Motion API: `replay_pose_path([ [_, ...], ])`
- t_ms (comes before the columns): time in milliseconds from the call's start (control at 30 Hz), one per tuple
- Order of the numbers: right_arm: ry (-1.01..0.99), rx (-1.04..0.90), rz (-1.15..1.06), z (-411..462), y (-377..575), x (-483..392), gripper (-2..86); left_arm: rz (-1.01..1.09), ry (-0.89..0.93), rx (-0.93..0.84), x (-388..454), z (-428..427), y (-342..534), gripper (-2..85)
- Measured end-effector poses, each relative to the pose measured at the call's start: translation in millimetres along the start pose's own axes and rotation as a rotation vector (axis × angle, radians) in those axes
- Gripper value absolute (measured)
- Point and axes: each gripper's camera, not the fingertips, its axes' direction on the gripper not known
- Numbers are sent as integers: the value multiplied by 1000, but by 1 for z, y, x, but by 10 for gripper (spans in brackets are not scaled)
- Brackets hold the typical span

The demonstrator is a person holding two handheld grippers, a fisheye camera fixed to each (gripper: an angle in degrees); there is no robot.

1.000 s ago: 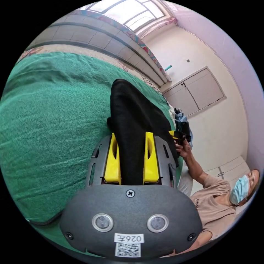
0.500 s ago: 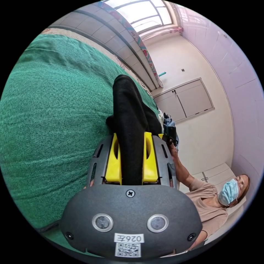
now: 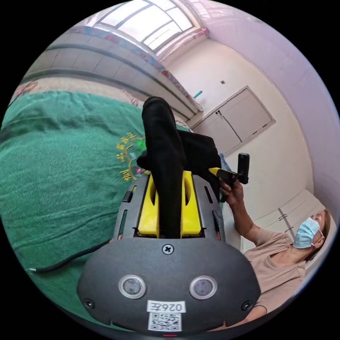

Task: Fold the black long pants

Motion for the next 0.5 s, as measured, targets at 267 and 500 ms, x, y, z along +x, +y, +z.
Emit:
replay_pose_path([
  [267, 288, 394, 15, -274, 129, 66, 21, 360, 119, -84, 216, 82, -188, 96],
  [500, 487, 759, 305, -434, 321, 265, 24, 620, 228, -272, 411, 317, -314, 102],
])
